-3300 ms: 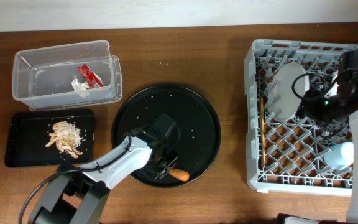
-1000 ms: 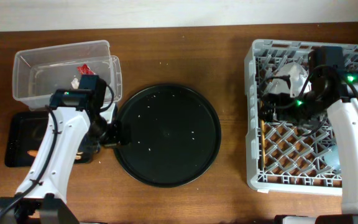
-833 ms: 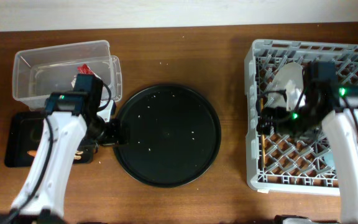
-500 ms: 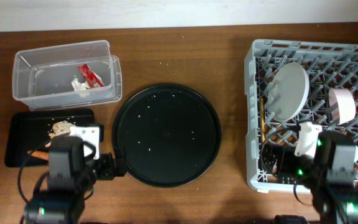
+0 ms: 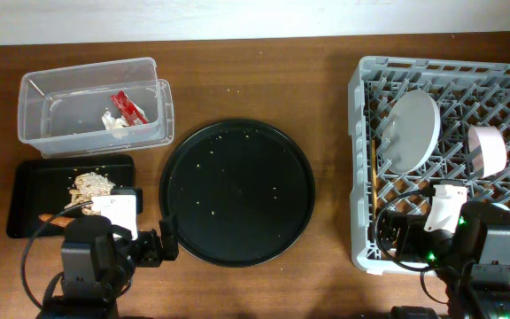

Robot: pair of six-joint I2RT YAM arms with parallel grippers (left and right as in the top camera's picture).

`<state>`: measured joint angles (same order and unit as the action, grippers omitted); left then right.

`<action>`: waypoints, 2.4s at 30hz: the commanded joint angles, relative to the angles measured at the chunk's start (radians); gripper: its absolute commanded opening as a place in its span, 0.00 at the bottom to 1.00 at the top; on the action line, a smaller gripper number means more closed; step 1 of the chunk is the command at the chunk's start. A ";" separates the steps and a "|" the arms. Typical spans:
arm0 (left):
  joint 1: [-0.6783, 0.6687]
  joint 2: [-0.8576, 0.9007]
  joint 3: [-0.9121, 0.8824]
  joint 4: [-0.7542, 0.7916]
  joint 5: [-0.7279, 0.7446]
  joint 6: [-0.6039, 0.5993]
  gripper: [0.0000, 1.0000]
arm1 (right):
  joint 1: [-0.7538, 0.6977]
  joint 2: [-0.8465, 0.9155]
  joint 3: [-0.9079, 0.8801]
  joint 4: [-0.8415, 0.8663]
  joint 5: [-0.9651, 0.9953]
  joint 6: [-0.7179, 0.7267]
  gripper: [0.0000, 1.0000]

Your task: Sort waste into correct bins and load items into the dishwasher rack

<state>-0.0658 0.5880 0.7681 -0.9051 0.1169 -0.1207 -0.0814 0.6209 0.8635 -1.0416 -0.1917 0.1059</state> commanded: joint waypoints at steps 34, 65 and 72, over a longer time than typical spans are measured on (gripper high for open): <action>0.002 0.000 -0.008 -0.005 0.007 -0.009 0.99 | 0.126 -0.617 -0.858 0.966 0.159 -0.151 0.98; -0.046 -0.583 -0.759 0.898 -0.087 0.224 0.99 | 0.126 -0.617 -0.858 0.966 0.159 -0.151 0.98; -0.046 -0.581 -0.759 0.824 -0.087 0.224 0.99 | 0.126 -0.617 -0.858 0.966 0.159 -0.151 0.98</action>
<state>-0.1066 0.0109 0.0139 -0.0788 0.0189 0.0860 0.0368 0.0109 0.0105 -0.0708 -0.0410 -0.0383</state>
